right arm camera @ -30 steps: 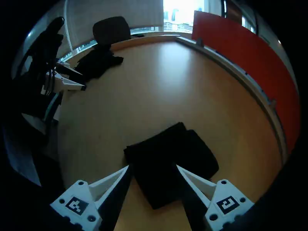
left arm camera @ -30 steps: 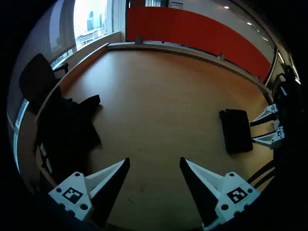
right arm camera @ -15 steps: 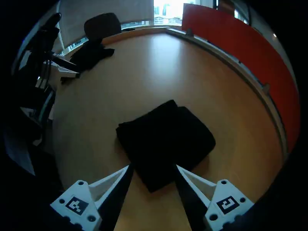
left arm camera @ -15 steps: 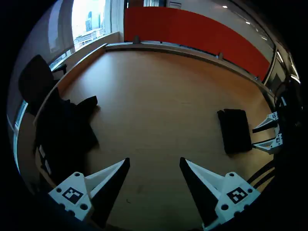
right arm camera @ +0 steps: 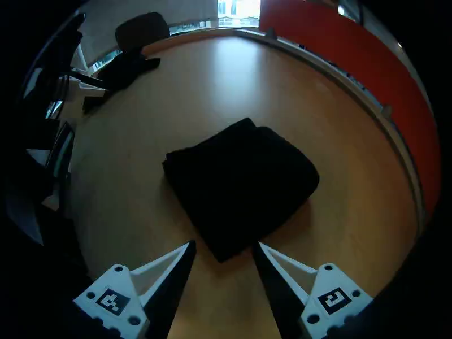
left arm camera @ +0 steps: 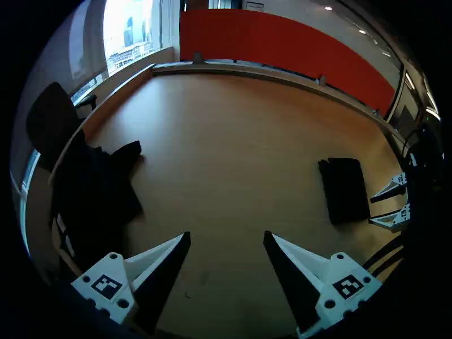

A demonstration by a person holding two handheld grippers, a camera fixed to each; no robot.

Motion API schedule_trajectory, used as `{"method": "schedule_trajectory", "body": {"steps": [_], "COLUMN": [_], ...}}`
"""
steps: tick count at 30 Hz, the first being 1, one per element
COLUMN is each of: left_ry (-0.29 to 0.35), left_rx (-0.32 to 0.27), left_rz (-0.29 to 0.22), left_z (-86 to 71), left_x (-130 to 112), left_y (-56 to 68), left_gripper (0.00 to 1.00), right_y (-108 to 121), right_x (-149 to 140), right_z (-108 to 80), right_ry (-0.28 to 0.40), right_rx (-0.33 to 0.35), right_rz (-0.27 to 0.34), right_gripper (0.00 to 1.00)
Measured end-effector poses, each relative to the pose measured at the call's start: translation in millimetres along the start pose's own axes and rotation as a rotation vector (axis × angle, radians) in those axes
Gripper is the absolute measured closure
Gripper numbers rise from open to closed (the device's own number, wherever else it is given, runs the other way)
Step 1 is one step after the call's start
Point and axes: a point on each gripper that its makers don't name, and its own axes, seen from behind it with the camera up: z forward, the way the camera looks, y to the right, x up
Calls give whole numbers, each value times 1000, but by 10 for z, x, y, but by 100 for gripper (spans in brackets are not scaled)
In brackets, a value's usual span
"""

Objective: Fold towel

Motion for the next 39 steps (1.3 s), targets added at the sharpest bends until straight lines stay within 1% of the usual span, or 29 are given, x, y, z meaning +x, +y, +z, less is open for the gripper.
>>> {"method": "schedule_trajectory", "body": {"steps": [5, 7, 9, 14, 19, 21, 23, 27, 33, 37, 39], "left_ry": [-1, -1, -1, -1, -2, -2, -2, -2, -2, -1, -2], "left_rx": [-2, -3, -3, -3, -3, -3, -3, -2, -1, -2, -2], "left_rz": [2, 2, 2, 1, 0, 0, 0, 0, 1, 2, 2], "left_z": [1, 1, 2, 3, 3, 2, 1, -4, -7, -9, -9], "left_x": [-5, -6, -7, -18, -23, -24, -26, -24, -22, -25, -28], "left_y": [5, 6, 7, 10, 6, 5, 5, 6, 3, 3, 5], "left_gripper": [4, 4, 4, 4, 4, 4, 4, 4, 4, 4, 4], "right_y": [4, 4, 2, -9, -23, -18, -8, -8, -2, -5, -1], "right_x": [-90, -111, -129, -158, -182, -195, -203, -212, -221, -222, -221], "right_z": [19, 25, 33, 60, 73, 79, 88, 109, 138, 122, 110], "right_ry": [-17, -22, -27, -32, -34, -36, -37, -35, -31, -29, -28], "right_rx": [-4, -3, -1, 2, 5, 1, -2, -1, -3, -5, -9], "right_rz": [12, 15, 18, 27, 39, 45, 50, 58, 68, 71, 71], "right_gripper": [25, 28, 34, 52, 57, 63, 66, 68, 79, 90, 94]}}
